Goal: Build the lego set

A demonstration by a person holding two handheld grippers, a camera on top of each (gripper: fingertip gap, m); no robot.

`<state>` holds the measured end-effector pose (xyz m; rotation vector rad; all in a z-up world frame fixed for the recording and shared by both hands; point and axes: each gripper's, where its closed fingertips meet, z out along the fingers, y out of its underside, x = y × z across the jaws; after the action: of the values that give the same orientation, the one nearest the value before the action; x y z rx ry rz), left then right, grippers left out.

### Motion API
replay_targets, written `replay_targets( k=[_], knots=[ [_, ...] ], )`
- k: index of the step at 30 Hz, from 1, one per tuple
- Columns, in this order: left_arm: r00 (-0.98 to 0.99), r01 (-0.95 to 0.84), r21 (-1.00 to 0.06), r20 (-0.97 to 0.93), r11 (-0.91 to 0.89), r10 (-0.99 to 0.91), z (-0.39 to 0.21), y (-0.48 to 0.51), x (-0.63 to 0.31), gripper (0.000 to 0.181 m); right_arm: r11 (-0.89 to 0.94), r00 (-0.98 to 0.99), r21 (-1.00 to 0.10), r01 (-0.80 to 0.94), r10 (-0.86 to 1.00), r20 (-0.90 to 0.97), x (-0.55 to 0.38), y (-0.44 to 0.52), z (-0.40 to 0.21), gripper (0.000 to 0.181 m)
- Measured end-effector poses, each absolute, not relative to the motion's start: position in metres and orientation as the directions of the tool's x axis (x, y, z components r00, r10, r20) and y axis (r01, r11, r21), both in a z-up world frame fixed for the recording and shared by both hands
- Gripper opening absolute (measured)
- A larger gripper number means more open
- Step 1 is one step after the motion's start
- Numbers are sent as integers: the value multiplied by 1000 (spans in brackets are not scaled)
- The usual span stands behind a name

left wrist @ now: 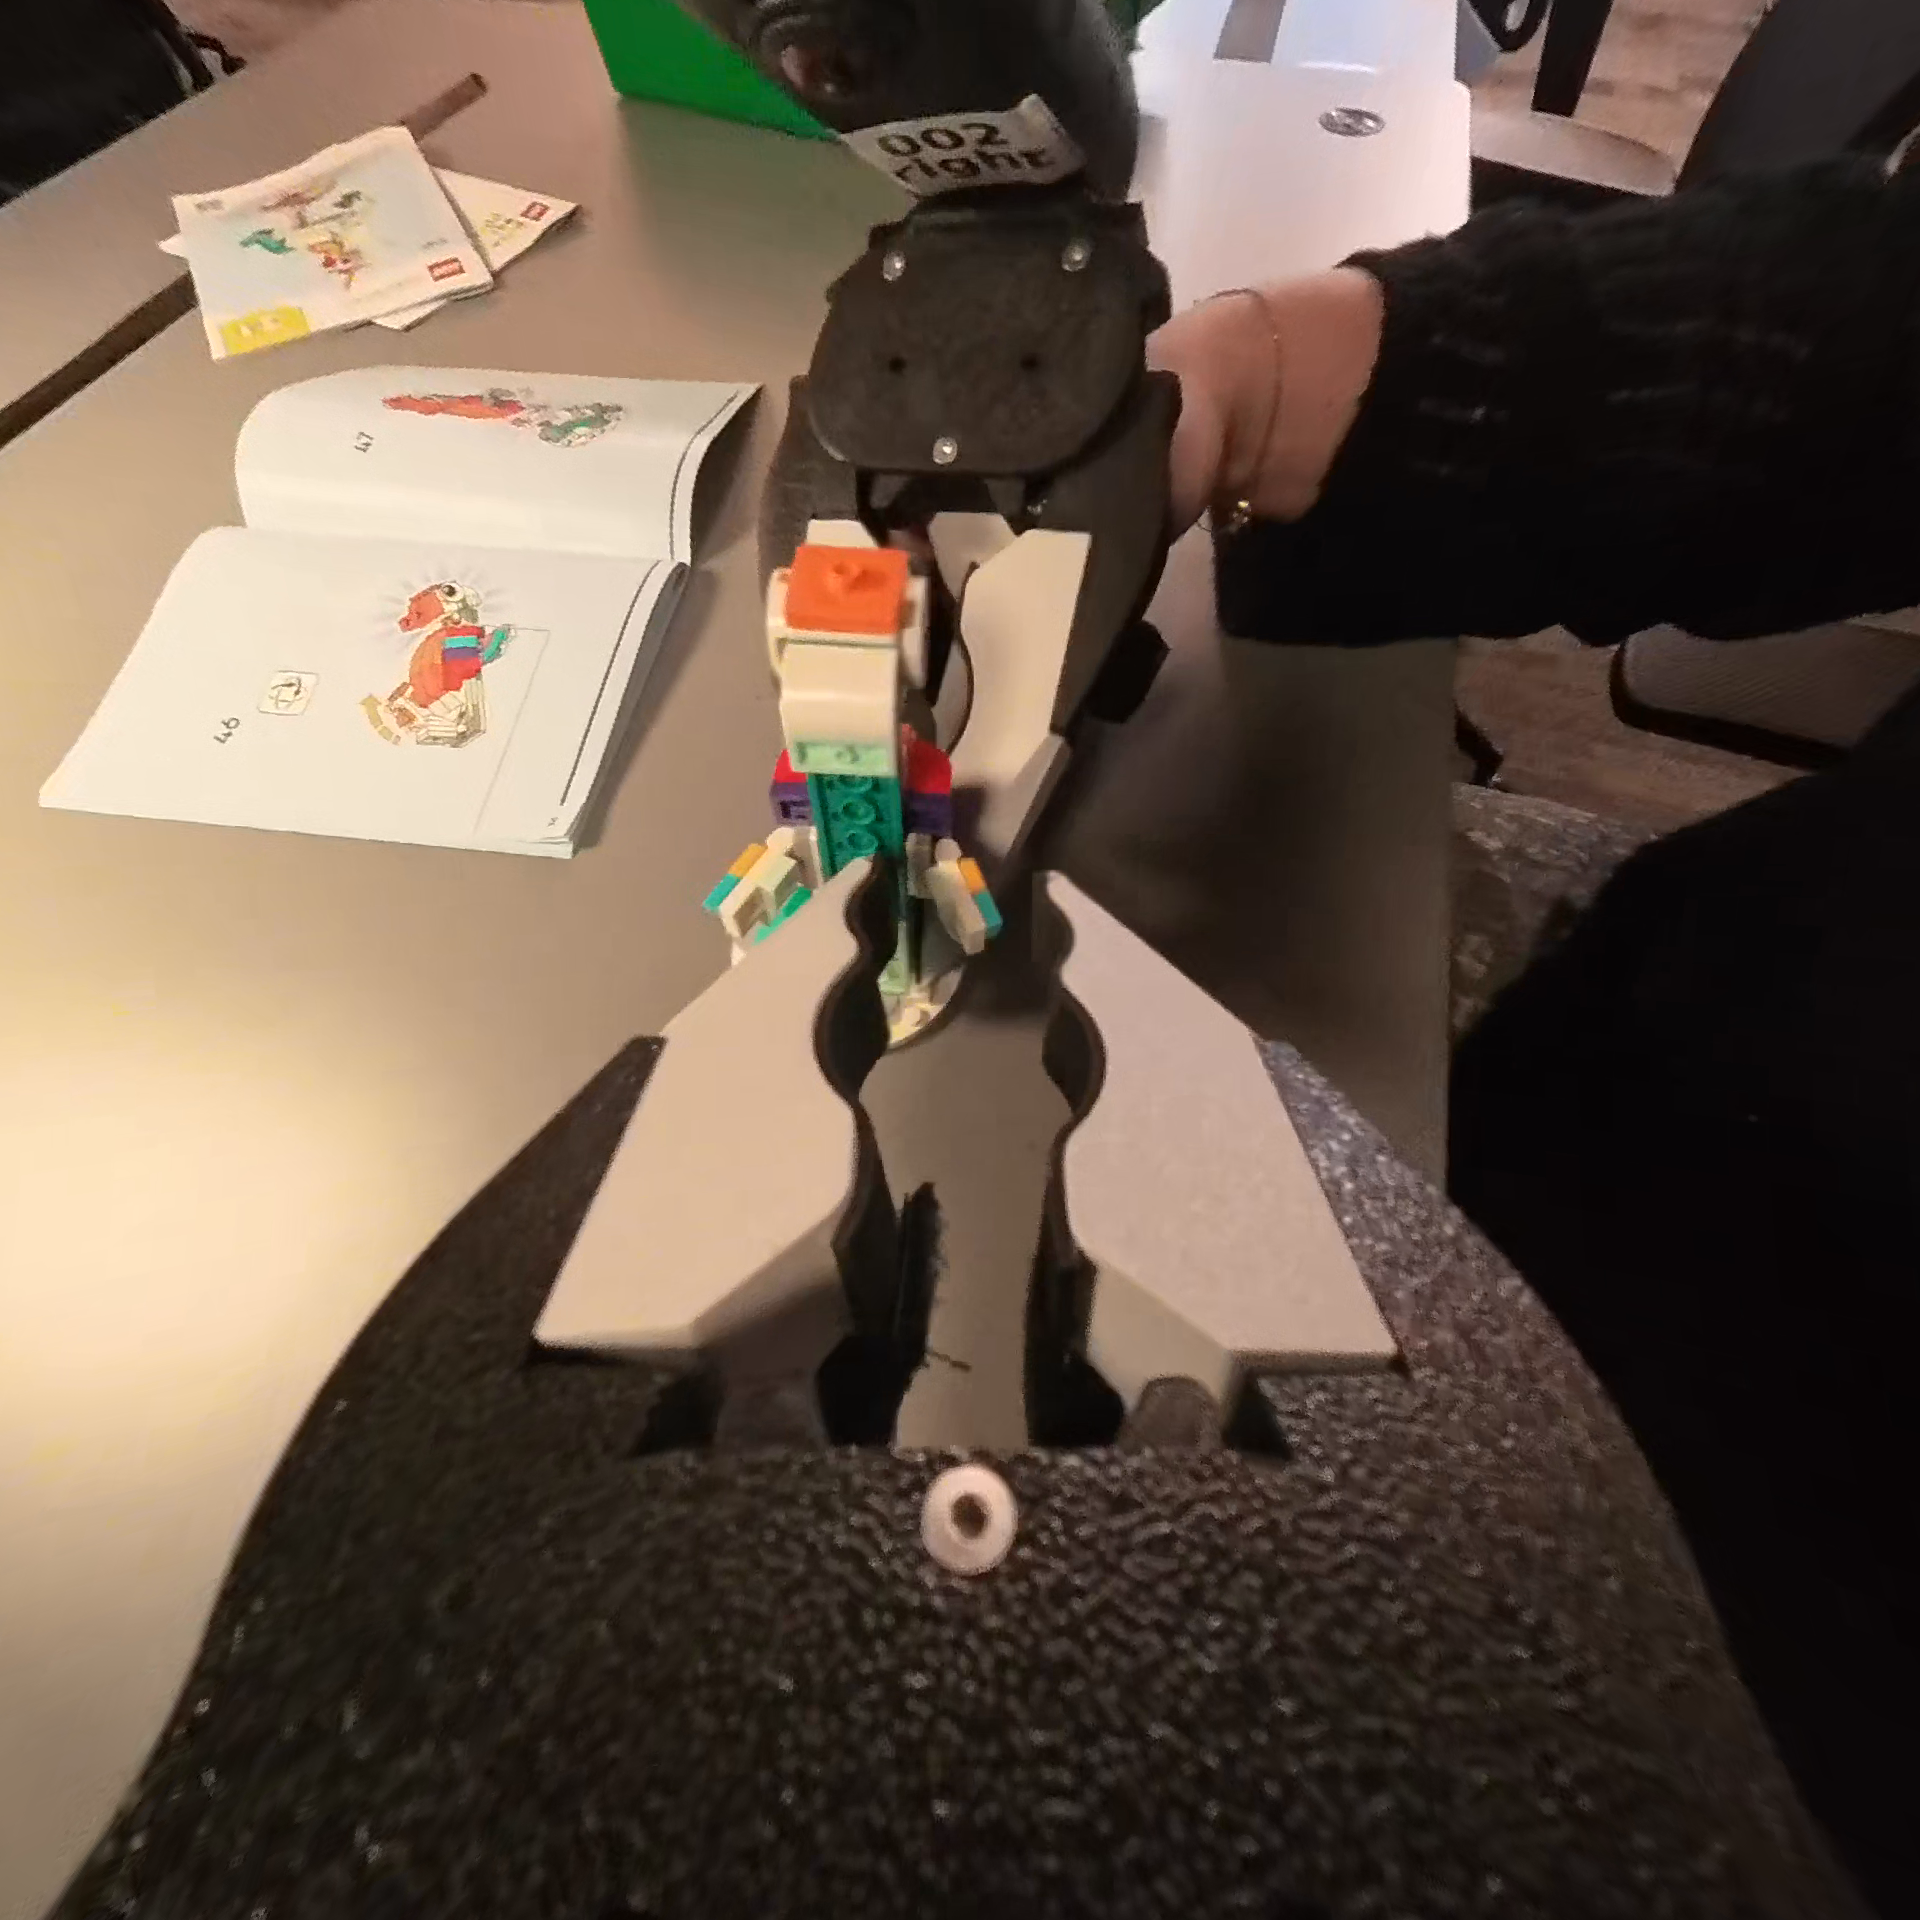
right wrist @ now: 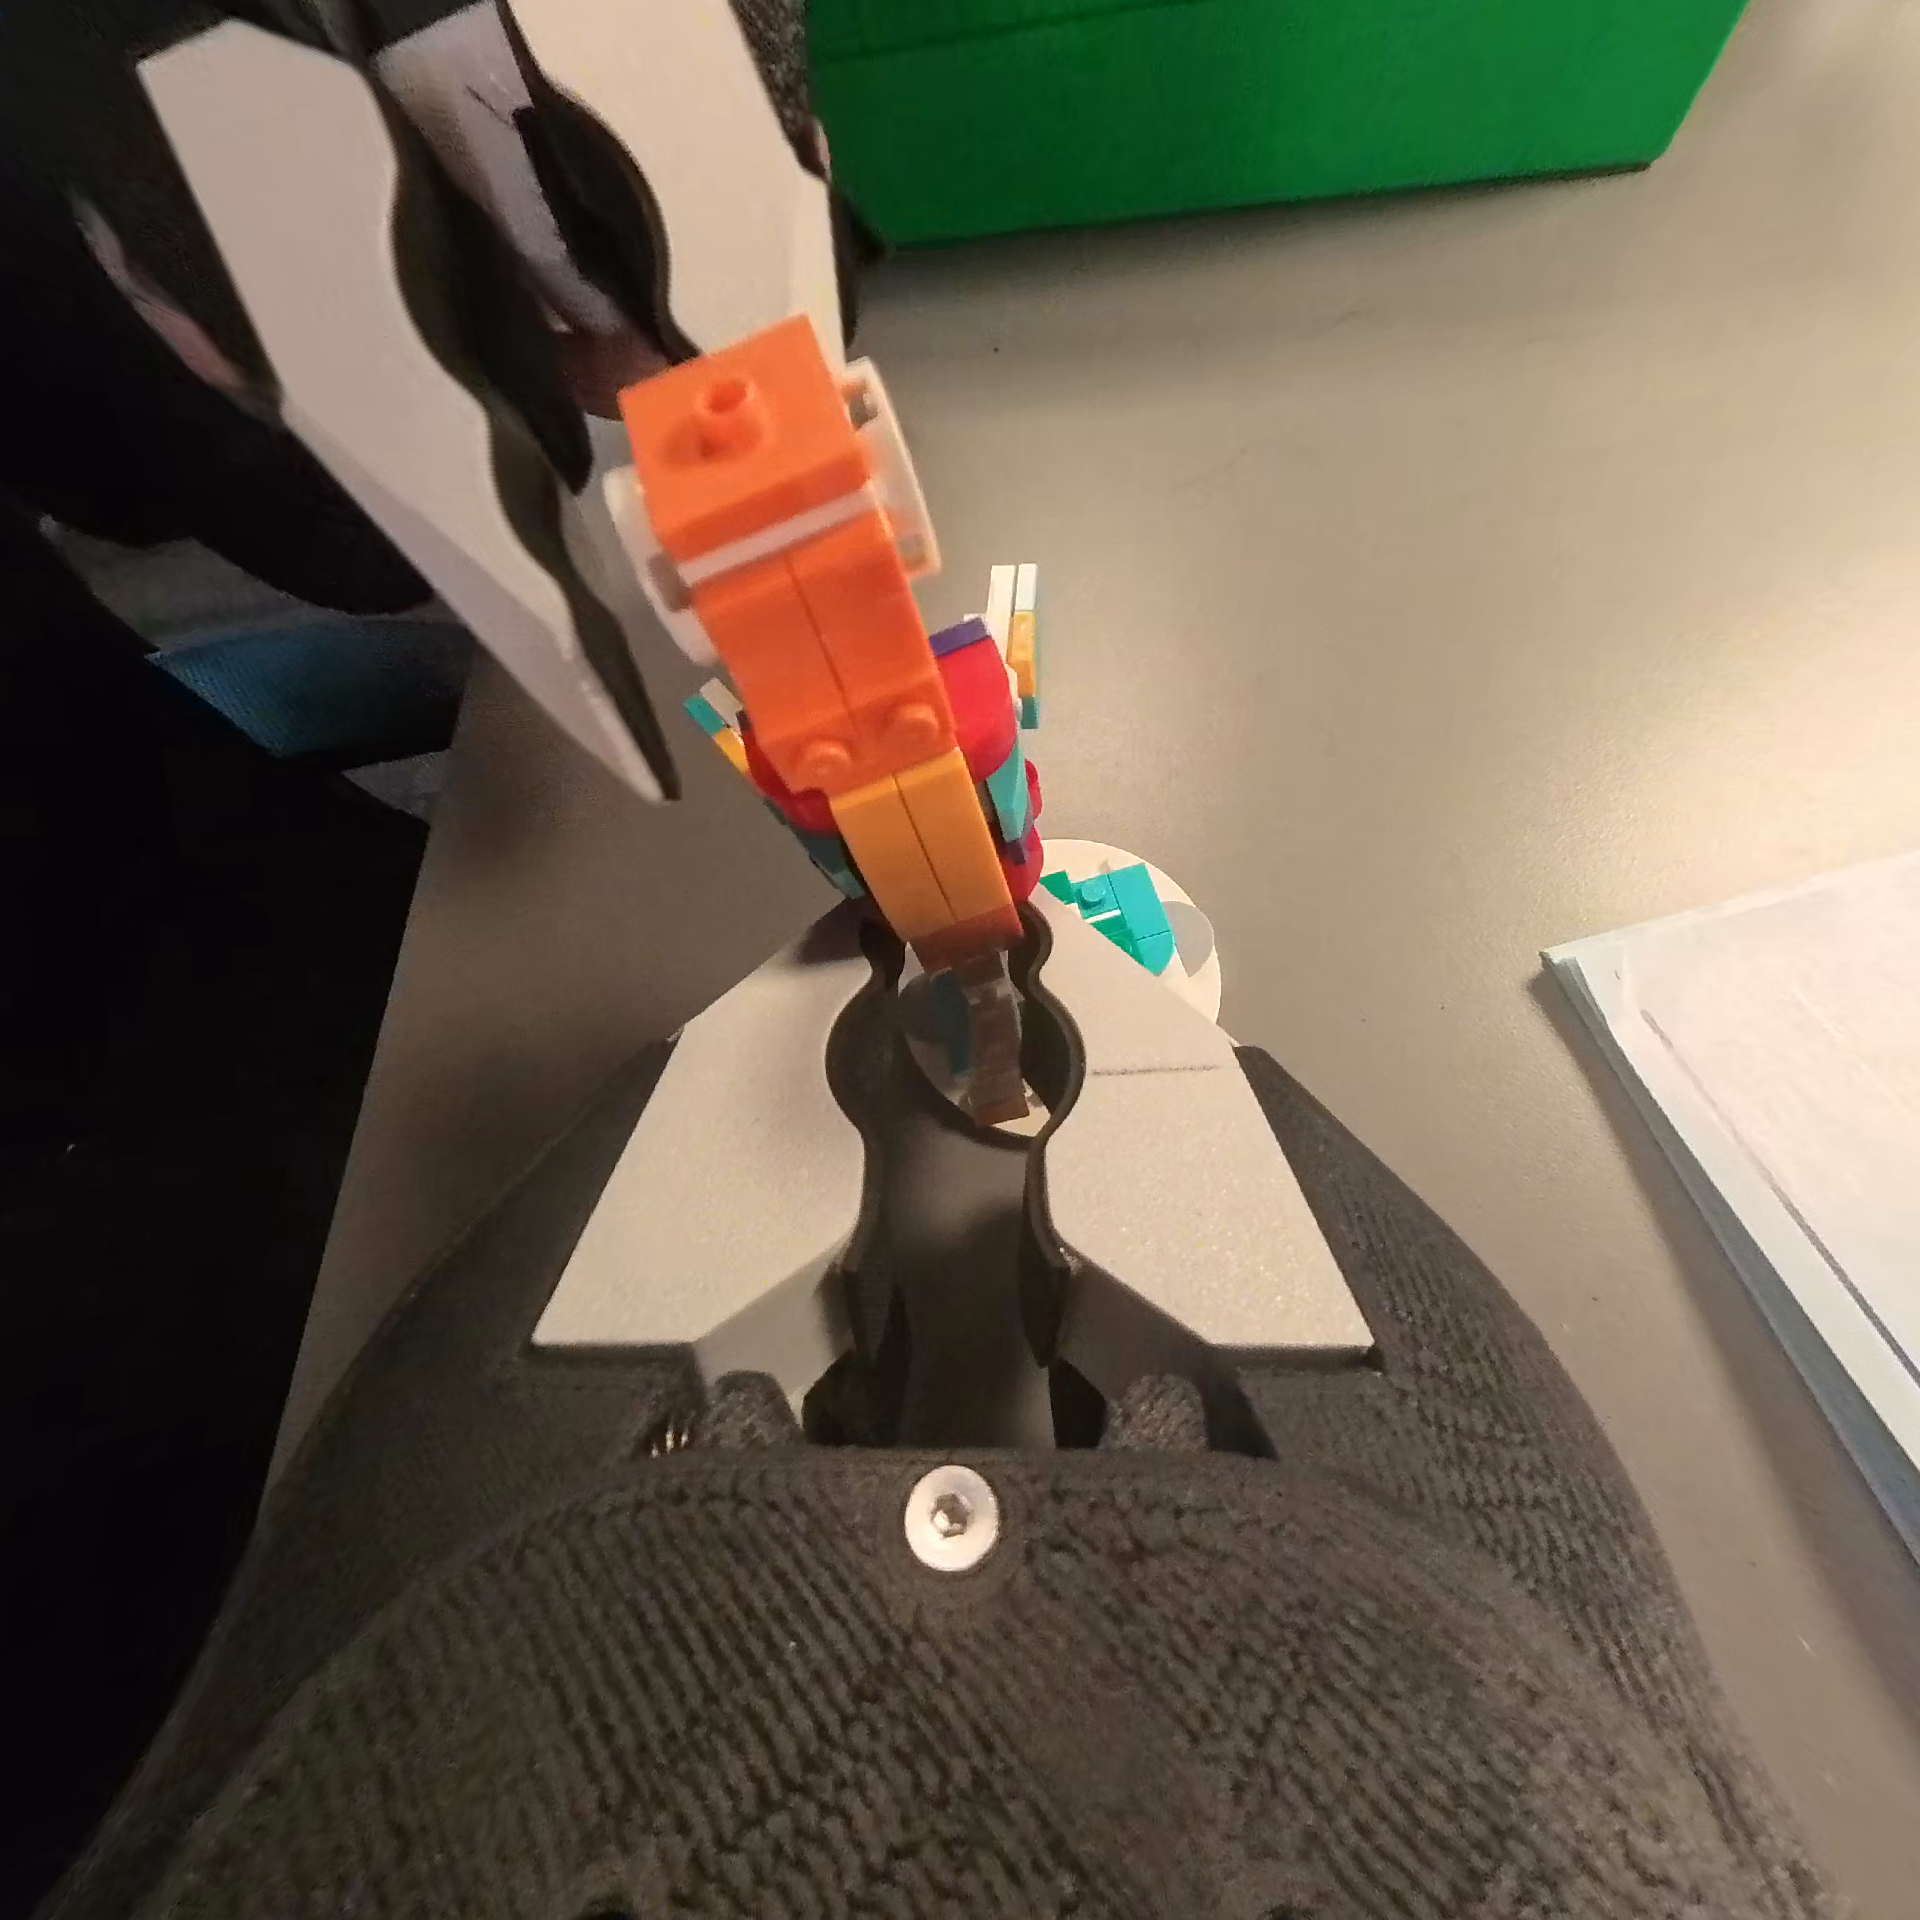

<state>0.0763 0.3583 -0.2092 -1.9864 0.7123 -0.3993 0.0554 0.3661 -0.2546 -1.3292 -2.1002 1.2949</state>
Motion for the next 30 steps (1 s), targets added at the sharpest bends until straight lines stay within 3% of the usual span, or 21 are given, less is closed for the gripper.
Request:
replay_targets(
  k=[6, 10, 20, 28, 30],
  knots=[
    [787, -299, -858, 25, -417, -616, -214, 358, 71, 25, 153, -512, -831, 536, 841, -176, 55, 367, -255, 18],
    [782, -322, -859, -5, -397, -623, -217, 359, 74, 11, 153, -508, -831, 535, 844, -171, 54, 368, -255, 18],
    [665, -456, -815, -44, -358, -745, -219, 358, 73, 7, 247, -607, -833, 495, 784, -129, 56, 367, -256, 18],
    [598, -480, -802, -1, -357, -801, -217, 354, 72, 11, 269, -633, -834, 481, 765, -119, 55, 368, -256, 18],
    [602, -423, -839, 23, -343, -798, -206, 350, 68, 22, 271, -634, -835, 479, 765, -115, 55, 368, -255, 18]
  ],
)
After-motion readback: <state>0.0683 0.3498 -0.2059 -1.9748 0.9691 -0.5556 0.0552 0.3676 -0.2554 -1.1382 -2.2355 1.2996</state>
